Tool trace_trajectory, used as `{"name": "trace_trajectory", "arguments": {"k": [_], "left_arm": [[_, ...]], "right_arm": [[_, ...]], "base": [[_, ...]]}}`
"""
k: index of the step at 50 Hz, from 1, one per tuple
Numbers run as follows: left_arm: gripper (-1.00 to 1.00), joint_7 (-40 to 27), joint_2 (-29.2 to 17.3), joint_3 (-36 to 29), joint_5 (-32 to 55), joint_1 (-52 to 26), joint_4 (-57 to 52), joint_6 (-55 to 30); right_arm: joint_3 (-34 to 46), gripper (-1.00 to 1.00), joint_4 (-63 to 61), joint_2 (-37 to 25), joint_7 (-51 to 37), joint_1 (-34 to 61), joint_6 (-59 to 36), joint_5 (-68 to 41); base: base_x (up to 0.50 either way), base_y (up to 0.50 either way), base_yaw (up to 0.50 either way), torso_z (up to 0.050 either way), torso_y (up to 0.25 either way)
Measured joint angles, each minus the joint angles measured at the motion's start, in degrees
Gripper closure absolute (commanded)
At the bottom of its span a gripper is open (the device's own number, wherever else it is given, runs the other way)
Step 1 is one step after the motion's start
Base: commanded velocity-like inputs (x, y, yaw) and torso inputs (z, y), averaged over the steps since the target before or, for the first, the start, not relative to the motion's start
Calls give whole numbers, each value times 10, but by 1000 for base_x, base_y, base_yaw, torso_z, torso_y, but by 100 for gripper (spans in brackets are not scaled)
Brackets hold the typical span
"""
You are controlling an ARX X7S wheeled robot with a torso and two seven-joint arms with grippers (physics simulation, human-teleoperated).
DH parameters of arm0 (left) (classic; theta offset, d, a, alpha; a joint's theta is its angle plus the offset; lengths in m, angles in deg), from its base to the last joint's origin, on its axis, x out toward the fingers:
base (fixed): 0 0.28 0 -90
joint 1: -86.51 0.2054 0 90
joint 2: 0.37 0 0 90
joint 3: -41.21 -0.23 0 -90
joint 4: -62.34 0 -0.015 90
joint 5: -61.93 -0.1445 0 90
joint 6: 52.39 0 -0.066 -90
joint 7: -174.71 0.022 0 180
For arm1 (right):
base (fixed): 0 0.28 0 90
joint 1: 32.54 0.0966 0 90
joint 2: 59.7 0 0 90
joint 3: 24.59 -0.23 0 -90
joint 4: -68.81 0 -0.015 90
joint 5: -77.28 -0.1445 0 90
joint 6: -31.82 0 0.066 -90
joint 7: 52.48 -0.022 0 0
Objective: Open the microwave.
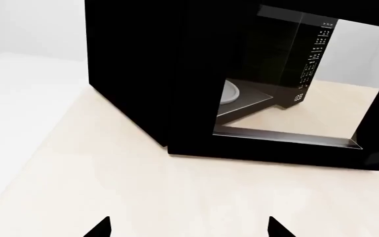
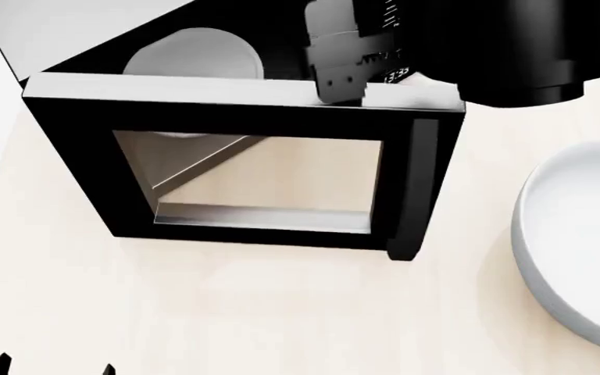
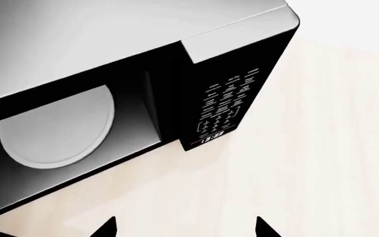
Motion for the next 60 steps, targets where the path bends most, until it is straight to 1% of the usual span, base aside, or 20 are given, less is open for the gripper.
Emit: {"name": "trace_trajectory", "arguments": {"k": [20, 32, 60], "left_arm": [[-100, -3, -3, -2, 1, 1, -3, 1], [-100, -4, -4, -4, 0, 2, -5, 2], [-100, -7, -7, -7, 0, 3, -6, 5]], "right_arm": [[0, -100, -1, -8, -84, 4, -35, -95], [10, -100, -18, -16, -148, 1, -43, -173], [24, -100, -92, -51, -229, -34, -8, -304]], "base": [[0, 0, 0, 0, 0], [0, 0, 0, 0, 0], [0, 0, 0, 0, 0]]}}
